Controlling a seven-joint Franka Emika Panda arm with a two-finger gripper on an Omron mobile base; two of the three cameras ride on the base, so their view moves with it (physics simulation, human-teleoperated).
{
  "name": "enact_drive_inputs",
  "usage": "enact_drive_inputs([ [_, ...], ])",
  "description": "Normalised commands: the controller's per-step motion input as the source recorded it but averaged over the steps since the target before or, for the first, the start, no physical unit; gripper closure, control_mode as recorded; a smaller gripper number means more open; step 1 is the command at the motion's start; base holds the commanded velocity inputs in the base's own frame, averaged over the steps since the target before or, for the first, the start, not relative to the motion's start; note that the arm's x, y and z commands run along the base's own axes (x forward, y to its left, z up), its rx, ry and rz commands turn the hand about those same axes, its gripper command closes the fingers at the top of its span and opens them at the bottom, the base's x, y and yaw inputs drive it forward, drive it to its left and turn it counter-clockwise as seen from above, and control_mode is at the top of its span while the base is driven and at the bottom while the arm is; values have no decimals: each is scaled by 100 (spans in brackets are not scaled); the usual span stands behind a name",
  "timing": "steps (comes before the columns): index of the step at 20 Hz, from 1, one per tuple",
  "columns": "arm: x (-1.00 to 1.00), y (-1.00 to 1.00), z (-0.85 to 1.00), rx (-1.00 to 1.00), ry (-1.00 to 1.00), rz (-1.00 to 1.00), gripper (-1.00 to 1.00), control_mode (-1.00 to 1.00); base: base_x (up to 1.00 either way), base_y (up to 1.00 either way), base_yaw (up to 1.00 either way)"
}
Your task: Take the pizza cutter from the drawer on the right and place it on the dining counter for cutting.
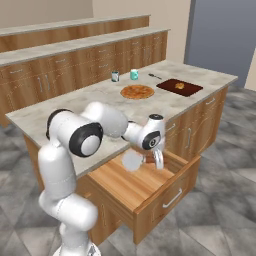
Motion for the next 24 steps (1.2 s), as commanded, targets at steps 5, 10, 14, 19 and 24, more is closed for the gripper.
enact_drive_inputs([
  [5, -48, 0, 100, 0, 8, -9, 100, -100, 0, 0, 0],
  [10, -51, 0, 97, 0, 7, -13, 100, -100, 0, 0, 0],
  [14, -56, 19, 94, 0, 7, -18, 100, -100, 0, 0, 0],
  [19, -51, 35, 86, 0, 10, -22, 100, -100, 0, 0, 0],
  [24, -51, 29, 71, 1, 7, -21, 100, -100, 0, 0, 0],
])
